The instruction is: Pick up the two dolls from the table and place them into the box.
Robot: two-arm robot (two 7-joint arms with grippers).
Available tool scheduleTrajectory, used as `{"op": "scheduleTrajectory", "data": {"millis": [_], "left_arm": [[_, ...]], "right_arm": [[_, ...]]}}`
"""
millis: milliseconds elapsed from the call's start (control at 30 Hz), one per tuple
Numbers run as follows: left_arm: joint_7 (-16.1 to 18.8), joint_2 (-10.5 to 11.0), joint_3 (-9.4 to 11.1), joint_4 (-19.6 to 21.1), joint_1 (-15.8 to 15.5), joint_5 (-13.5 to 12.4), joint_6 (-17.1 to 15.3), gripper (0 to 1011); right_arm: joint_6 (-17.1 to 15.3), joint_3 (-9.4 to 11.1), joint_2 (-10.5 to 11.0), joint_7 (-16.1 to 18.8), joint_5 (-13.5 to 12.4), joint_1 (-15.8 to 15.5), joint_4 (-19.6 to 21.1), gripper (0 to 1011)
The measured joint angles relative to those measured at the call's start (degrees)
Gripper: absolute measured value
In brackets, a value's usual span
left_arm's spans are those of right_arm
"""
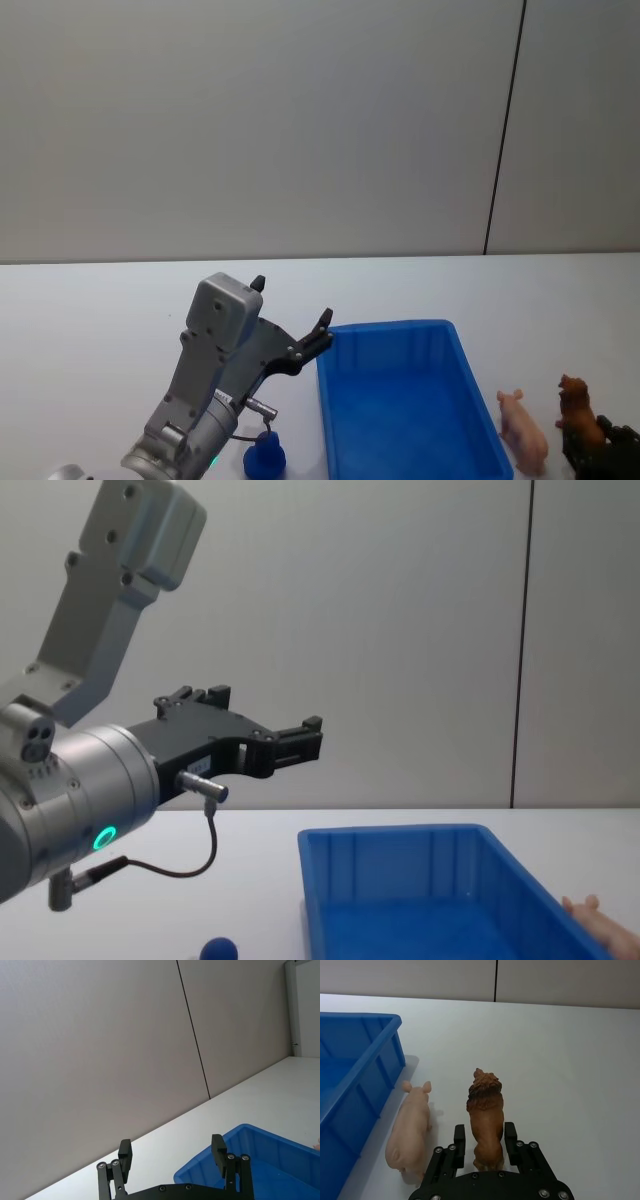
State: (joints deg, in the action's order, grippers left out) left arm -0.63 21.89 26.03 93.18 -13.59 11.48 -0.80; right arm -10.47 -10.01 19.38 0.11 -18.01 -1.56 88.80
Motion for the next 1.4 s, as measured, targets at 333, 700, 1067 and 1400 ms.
{"op": "scheduleTrajectory", "data": {"millis": [333,700,1067,1400], "left_arm": [[0.0,0.0,0.0,0.0,0.0,0.0,0.0,1001],[0.0,0.0,0.0,0.0,0.0,0.0,0.0,1001],[0.0,0.0,0.0,0.0,0.0,0.0,0.0,1001],[0.0,0.0,0.0,0.0,0.0,0.0,0.0,1001]], "right_arm": [[0.8,0.2,0.0,-0.1,0.7,-0.4,2.1,312],[1.8,0.3,0.0,0.6,1.8,-0.2,7.6,312],[2.0,-1.0,-1.7,6.1,2.5,2.4,9.8,312],[1.0,-3.2,-4.6,12.5,3.2,5.7,7.5,312]]}}
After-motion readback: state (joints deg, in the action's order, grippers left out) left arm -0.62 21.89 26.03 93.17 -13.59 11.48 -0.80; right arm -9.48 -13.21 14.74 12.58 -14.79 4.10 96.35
